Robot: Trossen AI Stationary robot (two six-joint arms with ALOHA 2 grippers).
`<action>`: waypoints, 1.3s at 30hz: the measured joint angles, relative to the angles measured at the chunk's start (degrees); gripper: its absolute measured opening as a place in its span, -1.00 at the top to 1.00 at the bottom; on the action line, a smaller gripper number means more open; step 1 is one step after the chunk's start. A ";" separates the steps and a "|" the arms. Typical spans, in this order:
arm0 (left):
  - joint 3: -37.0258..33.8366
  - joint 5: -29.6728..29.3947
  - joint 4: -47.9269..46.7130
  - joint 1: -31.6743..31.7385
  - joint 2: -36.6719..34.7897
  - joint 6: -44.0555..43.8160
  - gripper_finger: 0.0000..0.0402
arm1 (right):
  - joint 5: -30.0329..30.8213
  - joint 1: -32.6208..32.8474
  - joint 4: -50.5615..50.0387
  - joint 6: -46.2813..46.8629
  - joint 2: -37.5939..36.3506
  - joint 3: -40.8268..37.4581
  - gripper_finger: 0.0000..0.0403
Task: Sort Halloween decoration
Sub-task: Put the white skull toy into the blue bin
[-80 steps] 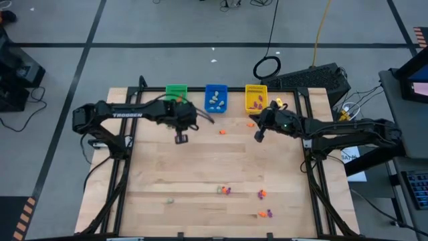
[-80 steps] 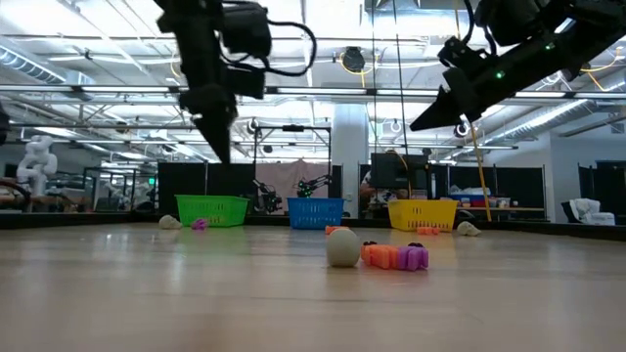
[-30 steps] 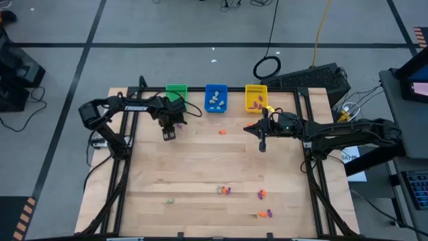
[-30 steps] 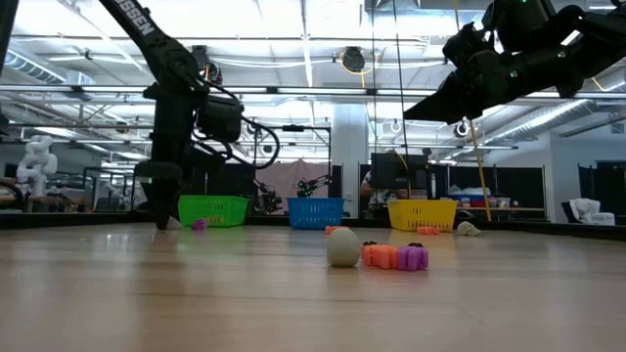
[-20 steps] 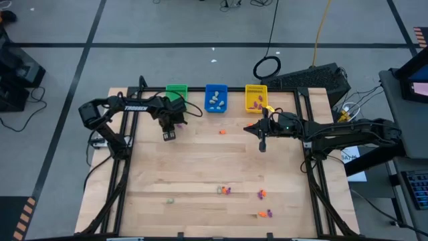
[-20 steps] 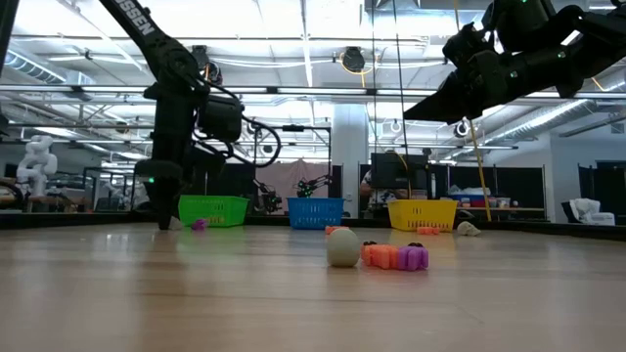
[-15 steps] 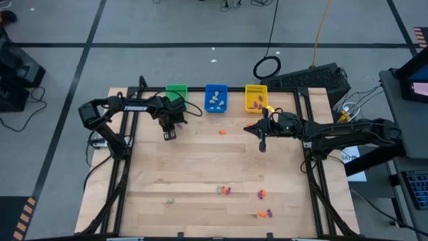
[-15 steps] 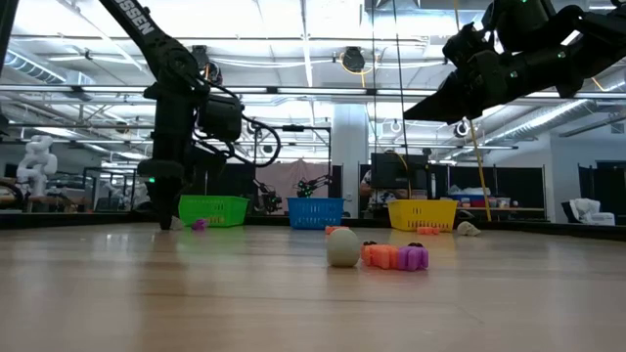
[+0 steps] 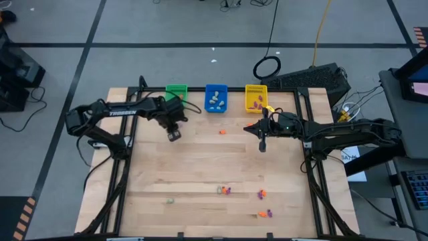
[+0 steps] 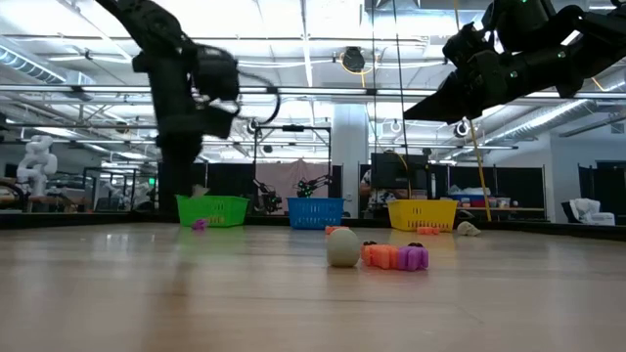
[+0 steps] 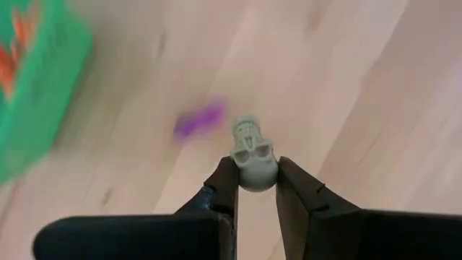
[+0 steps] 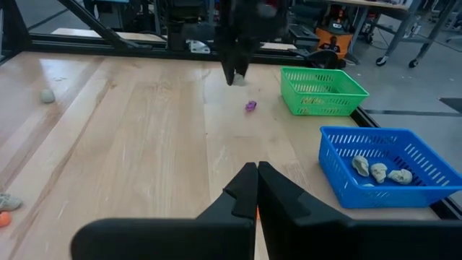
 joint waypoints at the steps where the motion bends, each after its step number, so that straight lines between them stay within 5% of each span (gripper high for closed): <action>1: 0.72 0.34 1.84 -0.40 -0.11 -1.86 0.75 | 0.00 0.00 0.07 0.02 0.00 0.00 1.00; 11: 12.03 0.10 13.02 0.24 6.77 -5.66 0.75 | 0.00 0.00 0.85 0.15 0.00 0.00 1.00; 27: 40.73 0.89 7.06 5.80 32.11 0.63 0.76 | 0.02 -0.02 0.85 0.11 0.00 0.00 1.00; 39: 45.58 1.64 5.05 6.99 38.80 1.52 0.76 | 0.02 -0.04 0.83 -0.02 0.00 0.00 1.00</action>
